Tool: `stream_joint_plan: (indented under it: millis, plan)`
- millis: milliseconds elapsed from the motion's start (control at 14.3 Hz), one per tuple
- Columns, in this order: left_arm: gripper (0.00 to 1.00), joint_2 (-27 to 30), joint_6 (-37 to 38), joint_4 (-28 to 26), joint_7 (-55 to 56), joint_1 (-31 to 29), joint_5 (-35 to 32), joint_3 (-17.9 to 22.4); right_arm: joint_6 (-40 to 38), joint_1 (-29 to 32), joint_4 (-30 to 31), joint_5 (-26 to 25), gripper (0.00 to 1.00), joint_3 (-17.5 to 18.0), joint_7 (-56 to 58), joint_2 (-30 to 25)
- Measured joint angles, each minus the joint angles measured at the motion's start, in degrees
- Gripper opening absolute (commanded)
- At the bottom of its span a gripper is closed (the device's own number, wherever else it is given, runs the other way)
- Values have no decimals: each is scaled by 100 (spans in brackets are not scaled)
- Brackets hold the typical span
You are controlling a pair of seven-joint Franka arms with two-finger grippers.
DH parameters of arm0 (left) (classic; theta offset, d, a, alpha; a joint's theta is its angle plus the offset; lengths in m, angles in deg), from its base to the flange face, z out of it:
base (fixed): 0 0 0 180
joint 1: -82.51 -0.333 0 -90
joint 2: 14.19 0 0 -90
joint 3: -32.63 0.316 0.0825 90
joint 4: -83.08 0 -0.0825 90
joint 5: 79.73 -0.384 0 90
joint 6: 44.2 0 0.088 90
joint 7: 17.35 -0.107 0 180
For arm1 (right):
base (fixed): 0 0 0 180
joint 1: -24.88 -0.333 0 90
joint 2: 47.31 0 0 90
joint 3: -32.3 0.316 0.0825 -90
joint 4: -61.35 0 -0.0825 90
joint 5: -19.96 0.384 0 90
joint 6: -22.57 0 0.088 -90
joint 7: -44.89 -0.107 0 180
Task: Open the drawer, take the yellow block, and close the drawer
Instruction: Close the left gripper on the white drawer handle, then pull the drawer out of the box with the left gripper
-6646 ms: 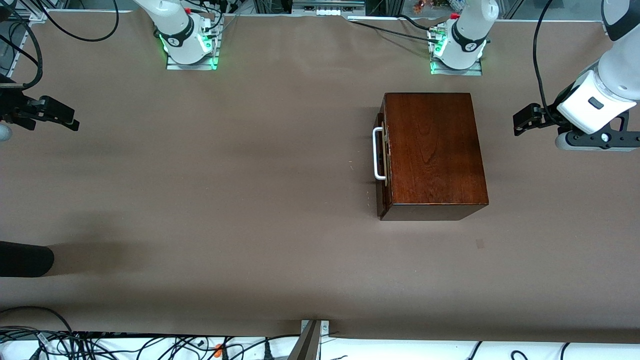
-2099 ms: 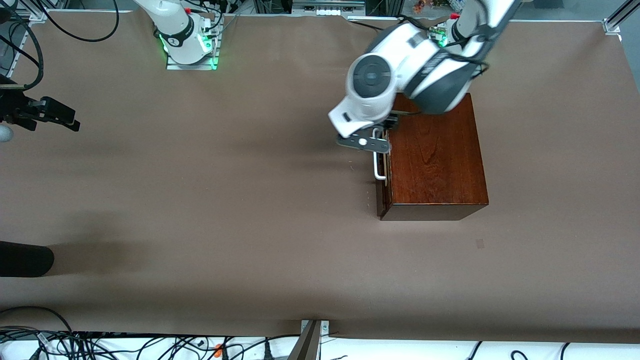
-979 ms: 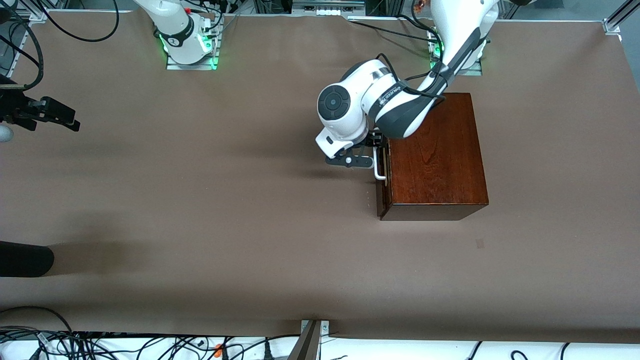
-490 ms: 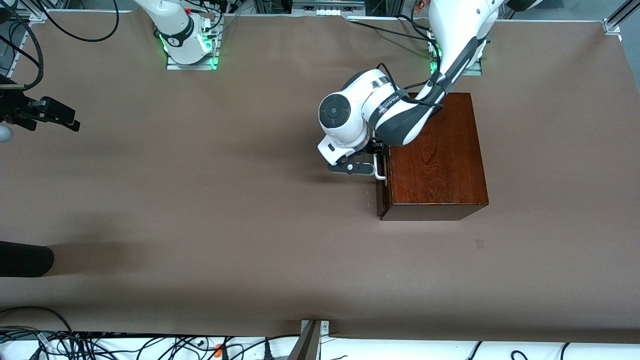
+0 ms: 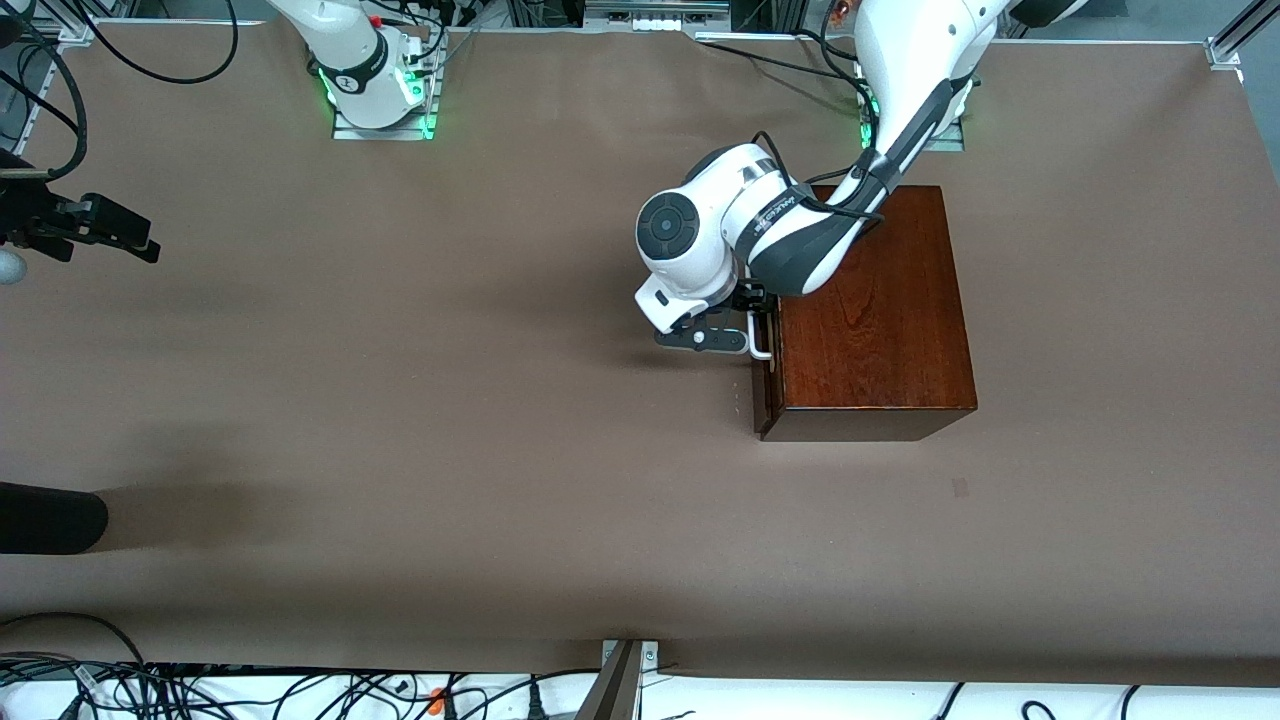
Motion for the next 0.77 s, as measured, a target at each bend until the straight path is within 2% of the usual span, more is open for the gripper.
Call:
stream_joint_plan:
  millis: [770]
  plan:
    - [100, -29, -12, 46, 417, 165, -18, 4, 0, 0, 0, 0, 100, 0, 0, 0]
